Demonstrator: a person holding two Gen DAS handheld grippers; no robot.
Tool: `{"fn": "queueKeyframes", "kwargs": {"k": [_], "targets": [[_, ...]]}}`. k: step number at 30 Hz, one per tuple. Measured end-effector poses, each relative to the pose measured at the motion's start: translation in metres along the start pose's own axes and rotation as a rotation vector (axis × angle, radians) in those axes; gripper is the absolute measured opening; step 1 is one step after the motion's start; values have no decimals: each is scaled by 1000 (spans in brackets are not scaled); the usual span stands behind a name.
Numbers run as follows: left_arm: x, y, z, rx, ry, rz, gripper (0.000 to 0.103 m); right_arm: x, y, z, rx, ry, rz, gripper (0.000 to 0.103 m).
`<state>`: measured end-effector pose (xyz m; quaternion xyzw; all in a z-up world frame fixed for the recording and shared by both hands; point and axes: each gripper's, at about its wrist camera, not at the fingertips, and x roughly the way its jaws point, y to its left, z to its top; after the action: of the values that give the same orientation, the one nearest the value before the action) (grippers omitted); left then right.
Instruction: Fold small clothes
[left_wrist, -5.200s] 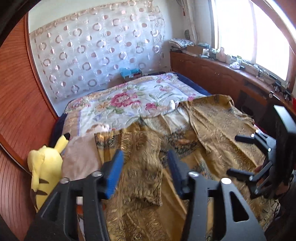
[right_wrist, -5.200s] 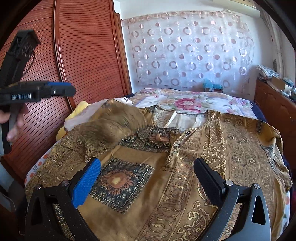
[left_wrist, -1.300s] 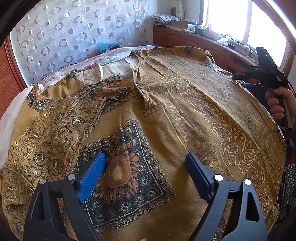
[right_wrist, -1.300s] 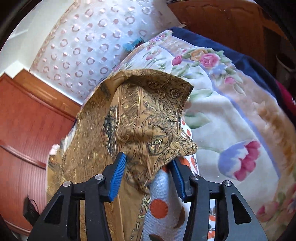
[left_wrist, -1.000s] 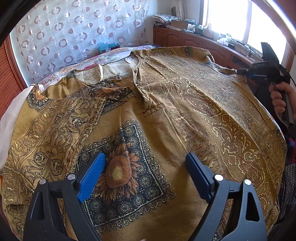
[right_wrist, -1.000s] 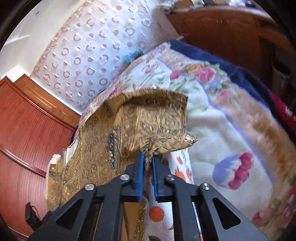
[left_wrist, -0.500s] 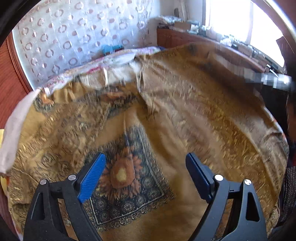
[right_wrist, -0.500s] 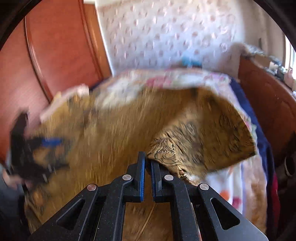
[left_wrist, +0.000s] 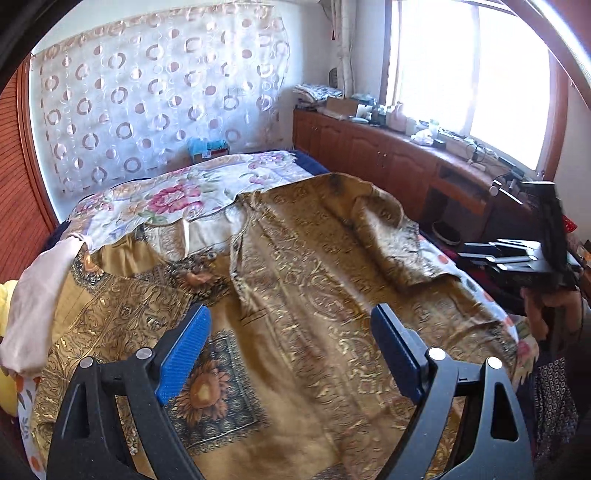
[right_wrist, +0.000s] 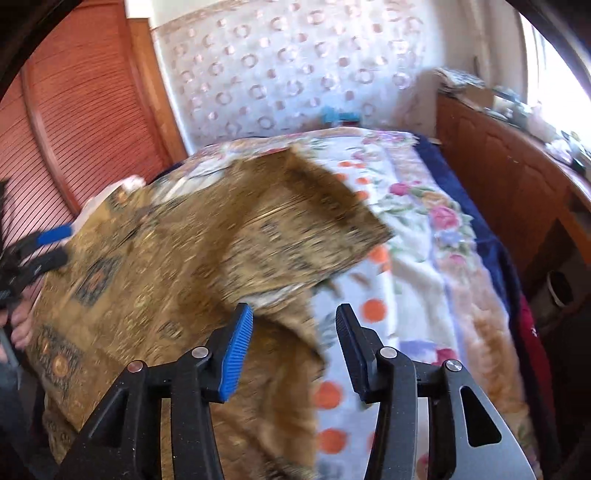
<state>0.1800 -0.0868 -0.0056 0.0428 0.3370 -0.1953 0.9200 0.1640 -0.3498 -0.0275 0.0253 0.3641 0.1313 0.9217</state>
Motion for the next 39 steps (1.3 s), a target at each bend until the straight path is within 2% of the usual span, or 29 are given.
{"fn": "queueKeyframes", "kwargs": {"k": [6, 10, 18, 20, 22, 23, 25, 26, 33, 39], "targets": [[-7, -10, 5, -1, -25, -25, 89, 38, -21, 23, 40, -14, -95, 49], [-9, -15, 5, 3, -34, -32, 89, 66, -31, 32, 132, 26, -97, 49], [-5, -14, -4, -1, -15, -38, 89, 103, -45, 44, 258, 107, -33, 49], [-4, -12, -7, -3, -8, -37, 89, 105, -44, 49, 250, 108, -41, 49], [-4, -10, -9, -7, -4, -33, 89, 99, -47, 55, 226, 89, -52, 34], [-4, -8, -10, -12, -3, -32, 89, 97, -41, 56, 204, 82, -67, 30], [-5, -5, -12, -21, -4, -30, 89, 102, -37, 64, 167, 63, -90, 9], [-6, -3, -13, -28, -8, -26, 89, 97, -33, 66, 151, 55, -84, 6], [-12, 10, -17, -49, -17, -3, 89, 66, -4, 73, 55, 1, 18, 4], [-20, 26, -21, -77, -27, 12, 89, 40, 62, 86, -70, -57, 164, 4]]}}
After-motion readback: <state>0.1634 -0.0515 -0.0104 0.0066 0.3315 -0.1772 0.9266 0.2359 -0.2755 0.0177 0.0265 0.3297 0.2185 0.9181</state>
